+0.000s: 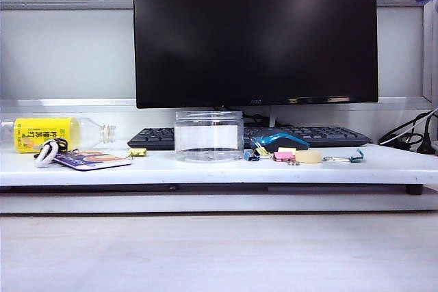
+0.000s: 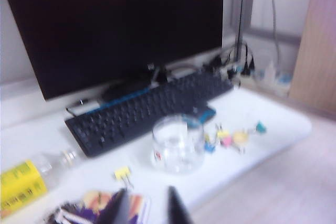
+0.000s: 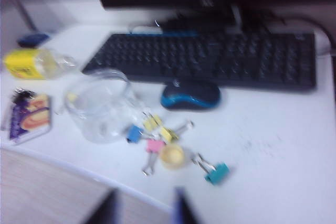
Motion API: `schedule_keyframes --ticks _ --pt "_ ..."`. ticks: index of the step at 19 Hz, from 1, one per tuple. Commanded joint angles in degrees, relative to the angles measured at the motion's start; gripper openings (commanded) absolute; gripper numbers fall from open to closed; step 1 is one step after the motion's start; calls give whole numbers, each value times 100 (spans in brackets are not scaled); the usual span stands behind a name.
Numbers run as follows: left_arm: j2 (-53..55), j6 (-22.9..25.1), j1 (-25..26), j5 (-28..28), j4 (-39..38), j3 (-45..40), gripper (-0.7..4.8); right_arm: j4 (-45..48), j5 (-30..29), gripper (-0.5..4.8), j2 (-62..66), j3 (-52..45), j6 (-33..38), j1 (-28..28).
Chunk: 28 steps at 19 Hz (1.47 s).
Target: Take the clips out of the round transparent plastic box and place them on the table.
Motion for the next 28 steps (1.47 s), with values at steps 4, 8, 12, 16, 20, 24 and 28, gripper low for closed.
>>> schedule_keyframes --ticks 4,8,12,16,20,24,28 --pt "11 -11 -2 -1215 629 -1088 17 511 125 -1 -7 -304 -258 11" --pt "2 -157 -2 -1486 739 -1091 17 516 455 -1 -7 -645 -144 9" --pt "2 2 -2 -1478 1003 -1263 17 529 817 -1 -4 -651 -146 11" --pt "2 17 -2 -1346 1952 -1956 17 1331 785 -1 -11 -890 -144 11" --pt "2 61 -2 -1064 2033 -2354 16 1827 787 -1 -13 -1233 -144 13" --pt "2 138 -2 -894 2057 -2697 16 1840 811 -1 -11 -1447 35 13" --pt "2 120 -2 -894 2135 -2909 17 2096 815 -1 -11 -1668 308 15"
